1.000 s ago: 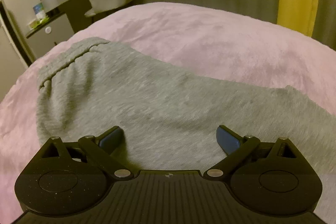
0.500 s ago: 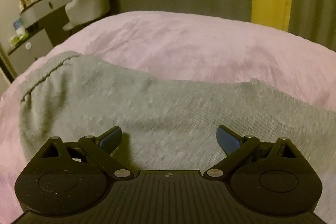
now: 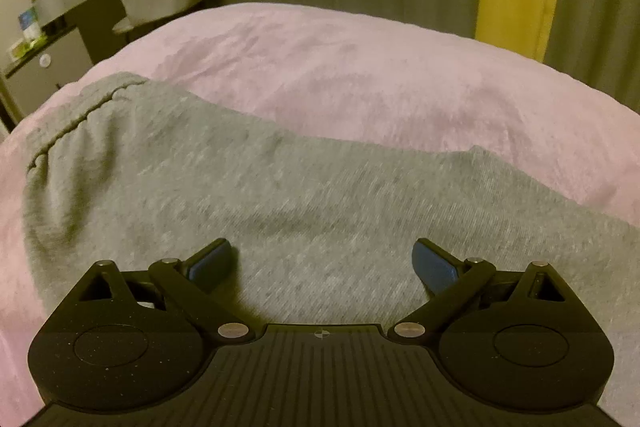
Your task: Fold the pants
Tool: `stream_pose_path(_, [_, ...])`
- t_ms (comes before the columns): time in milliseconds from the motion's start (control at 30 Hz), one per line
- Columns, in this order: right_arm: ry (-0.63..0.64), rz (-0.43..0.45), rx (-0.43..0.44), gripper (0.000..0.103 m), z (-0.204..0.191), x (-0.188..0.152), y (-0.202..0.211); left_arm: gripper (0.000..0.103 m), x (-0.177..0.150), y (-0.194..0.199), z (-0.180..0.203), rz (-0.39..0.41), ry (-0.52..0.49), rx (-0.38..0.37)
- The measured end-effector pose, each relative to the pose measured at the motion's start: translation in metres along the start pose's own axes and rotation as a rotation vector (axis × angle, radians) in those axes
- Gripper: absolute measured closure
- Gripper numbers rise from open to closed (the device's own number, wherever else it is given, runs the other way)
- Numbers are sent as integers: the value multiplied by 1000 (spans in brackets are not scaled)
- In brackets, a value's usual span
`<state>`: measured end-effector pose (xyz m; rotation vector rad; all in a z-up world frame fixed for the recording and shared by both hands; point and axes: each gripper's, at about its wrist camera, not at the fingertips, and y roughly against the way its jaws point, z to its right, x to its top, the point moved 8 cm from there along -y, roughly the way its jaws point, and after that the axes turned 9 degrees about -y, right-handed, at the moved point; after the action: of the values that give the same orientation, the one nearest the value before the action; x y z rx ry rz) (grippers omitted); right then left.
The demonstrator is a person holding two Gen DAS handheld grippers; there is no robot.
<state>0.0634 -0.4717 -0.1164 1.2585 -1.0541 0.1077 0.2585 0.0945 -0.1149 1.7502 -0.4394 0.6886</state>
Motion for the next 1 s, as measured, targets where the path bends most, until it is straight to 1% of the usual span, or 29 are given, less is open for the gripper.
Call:
stream_pose_path(333, [0,-4,0,0,-1,1,-1,3,0,-1,1,-2,1,4])
stream_pose_path(400, [14,-21,-8,0,-4,6,1,2,0,-1,1,0,0,7])
stream_pose_path(467, [4,1,8,0,-13,22,4,2,0,-2,1,1,-4,11])
stream_pose_path(500, [0,27,38,0,-23,32,7,2,0,-2,2,2,-6,13])
stream_pose_path(567, [24,35,117,0,-46,40,6,2,0,-2,2,4,-11,16])
stream_pose_path(633, [97,18,205,0,-75,41,-1,1,-1,-3,2,7,-13,16])
stream_pose_path(667, [155,12,253,0,-90,39,-6,1,-1,-3,2,10,-13,16])
stream_pose_path(700, [213,12,281,0,-100,37,-12,1,-1,-3,2,12,-14,16])
stream_pose_path(733, [252,15,277,0,-104,36,-18,1,-1,-4,2,13,-15,15])
stream_pose_path(767, [277,17,253,0,-103,37,-27,1,-1,-4,2,14,-16,15])
stream_pose_path(800, [275,18,240,0,-96,41,-37,1,-1,-4,2,15,-17,16])
stream_pose_path(833, [245,16,239,0,-88,47,-44,1,-1,-5,2,16,-18,17])
stream_pose_path(867, [198,10,219,0,-74,56,-53,0,-1,-6,2,17,-19,19])
stream_pose_path(900, [143,17,161,1,-52,68,-63,0,0,-6,2,18,-19,20])
stream_pose_path(967, [76,39,72,3,-15,87,-75,0,0,-8,2,17,-20,23])
stream_pose_path(1000, [32,31,82,5,1,95,-77,0,1,-8,3,17,-21,23])
